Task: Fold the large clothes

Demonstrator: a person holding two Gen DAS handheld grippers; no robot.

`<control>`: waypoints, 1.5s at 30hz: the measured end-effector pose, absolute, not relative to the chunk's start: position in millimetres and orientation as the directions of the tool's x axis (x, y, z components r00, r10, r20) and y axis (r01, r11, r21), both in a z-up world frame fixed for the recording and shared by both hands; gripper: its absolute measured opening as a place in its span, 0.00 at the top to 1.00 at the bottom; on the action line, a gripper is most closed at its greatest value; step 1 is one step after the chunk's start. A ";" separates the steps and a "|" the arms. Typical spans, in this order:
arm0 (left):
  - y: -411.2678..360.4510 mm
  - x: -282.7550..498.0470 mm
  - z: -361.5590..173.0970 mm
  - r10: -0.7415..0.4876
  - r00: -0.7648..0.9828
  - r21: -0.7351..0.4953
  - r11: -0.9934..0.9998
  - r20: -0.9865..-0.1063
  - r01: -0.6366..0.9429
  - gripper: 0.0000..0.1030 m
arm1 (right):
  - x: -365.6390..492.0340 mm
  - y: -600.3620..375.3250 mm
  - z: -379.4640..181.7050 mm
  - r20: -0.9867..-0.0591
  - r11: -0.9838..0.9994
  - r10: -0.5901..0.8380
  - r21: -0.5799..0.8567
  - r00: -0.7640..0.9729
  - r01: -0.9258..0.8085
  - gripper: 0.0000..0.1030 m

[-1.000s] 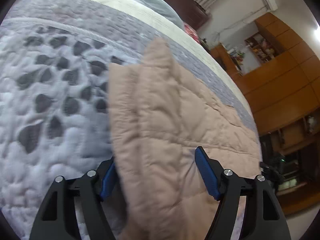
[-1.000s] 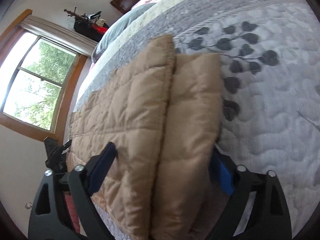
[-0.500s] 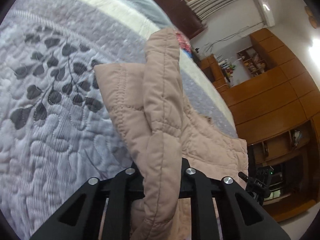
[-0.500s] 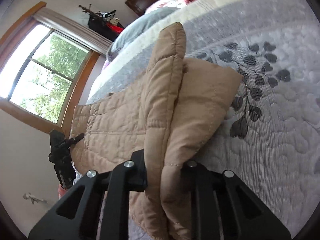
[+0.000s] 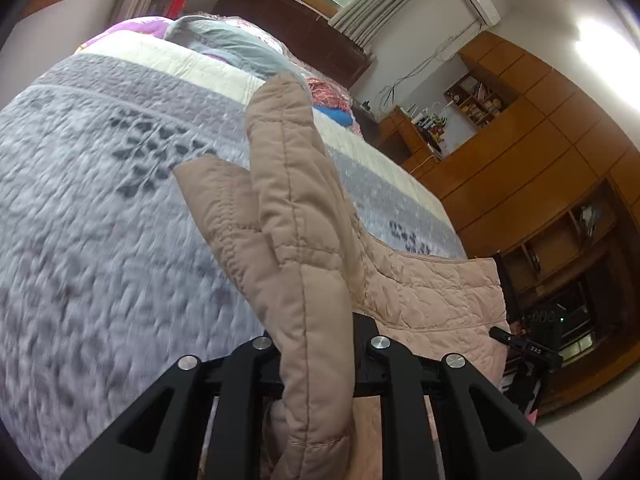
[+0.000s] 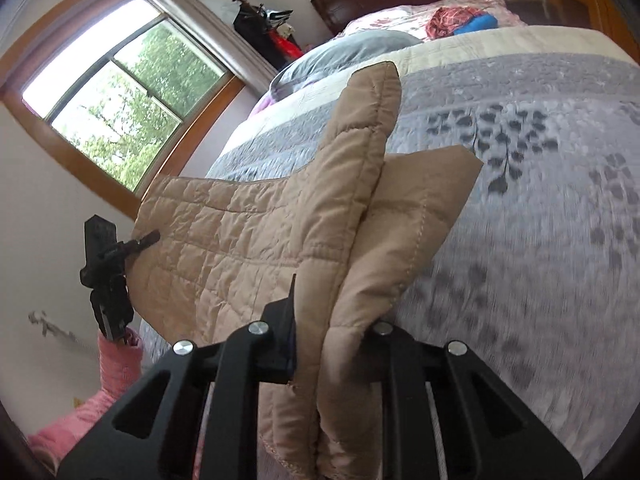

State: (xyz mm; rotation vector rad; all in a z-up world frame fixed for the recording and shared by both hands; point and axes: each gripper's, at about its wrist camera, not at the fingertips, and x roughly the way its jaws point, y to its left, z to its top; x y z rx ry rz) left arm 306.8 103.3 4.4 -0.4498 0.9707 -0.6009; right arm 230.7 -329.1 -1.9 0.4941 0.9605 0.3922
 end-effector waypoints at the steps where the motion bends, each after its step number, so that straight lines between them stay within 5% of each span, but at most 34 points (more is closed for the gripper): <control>1: 107.6 297.3 0.0 -0.649 0.422 -0.597 0.756 -0.633 0.269 0.85 | 228.5 -325.7 -5.5 -0.680 0.821 0.526 0.563 0.511 -0.097 0.84; 11: 125.9 272.9 -71.8 -0.536 0.392 -0.505 0.842 -0.748 0.188 0.79 | 207.9 -326.8 -84.6 -0.733 0.798 0.527 0.601 0.430 0.047 0.82; 20: 128.4 277.2 -119.2 -0.507 0.395 -0.483 0.860 -0.766 0.166 0.66 | 211.1 -339.5 -135.1 -0.672 0.704 0.607 0.702 0.424 0.105 0.75; 27: 138.8 271.5 -106.2 -0.471 0.405 -0.478 0.874 -0.784 0.092 0.59 | 199.7 -335.3 -101.7 -0.743 0.793 0.496 0.599 0.449 0.115 0.62; 35: 159.9 225.6 -46.6 -0.245 0.589 -0.280 0.959 -0.770 0.033 0.60 | 153.1 -313.3 -40.3 -0.822 0.927 0.284 0.367 0.494 0.079 0.62; 45: 94.6 193.7 -42.5 -0.267 0.586 -0.183 0.963 -0.765 0.200 0.59 | 140.7 -250.5 -42.8 -0.871 0.964 0.257 0.260 0.419 -0.051 0.69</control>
